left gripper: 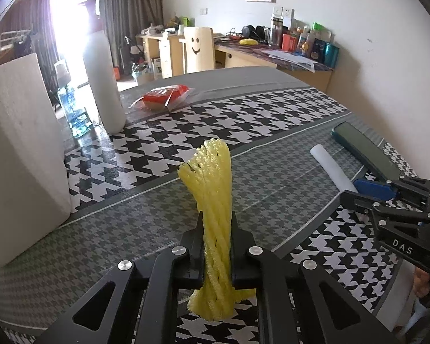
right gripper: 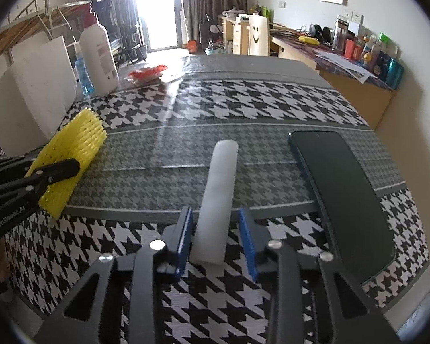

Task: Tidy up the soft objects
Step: 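Lift the yellow sleeve with the left gripper while the right gripper grasps the white foam roll, then carry the yellow sleeve over the foam box while the right gripper carries the foam roll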

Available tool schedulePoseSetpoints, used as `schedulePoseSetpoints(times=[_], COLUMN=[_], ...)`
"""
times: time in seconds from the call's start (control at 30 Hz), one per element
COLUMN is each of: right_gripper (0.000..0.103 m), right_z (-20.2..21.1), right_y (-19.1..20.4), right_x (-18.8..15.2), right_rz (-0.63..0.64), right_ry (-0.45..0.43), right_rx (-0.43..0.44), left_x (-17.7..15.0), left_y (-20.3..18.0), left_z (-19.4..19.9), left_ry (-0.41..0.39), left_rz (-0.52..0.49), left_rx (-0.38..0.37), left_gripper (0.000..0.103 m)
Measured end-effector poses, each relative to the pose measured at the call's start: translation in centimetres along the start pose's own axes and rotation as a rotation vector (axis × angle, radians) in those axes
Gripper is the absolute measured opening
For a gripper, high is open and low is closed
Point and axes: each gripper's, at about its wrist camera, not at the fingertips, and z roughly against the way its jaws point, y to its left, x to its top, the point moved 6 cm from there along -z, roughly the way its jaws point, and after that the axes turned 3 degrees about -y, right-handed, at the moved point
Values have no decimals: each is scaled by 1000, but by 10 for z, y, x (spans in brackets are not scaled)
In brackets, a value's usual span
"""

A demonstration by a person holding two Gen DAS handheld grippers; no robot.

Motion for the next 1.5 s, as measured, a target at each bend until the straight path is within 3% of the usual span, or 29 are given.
schedulePoseSetpoints(times=[0.3, 1.17, 1.5], right_gripper=[16, 15, 15], right_z=[3, 24, 50], right_y=[2, -1, 5], right_x=[1, 4, 13], right_rz=[2, -32, -64], right_ry=[-5, -43, -130], right_rx=[-5, 32, 62], left_x=[1, 2, 11], left_y=[-5, -8, -9], left_z=[6, 15, 45], left_ry=[-19, -48, -106], left_rz=[-8, -19, -31], left_rx=[-6, 5, 10], left_gripper=[11, 11, 11])
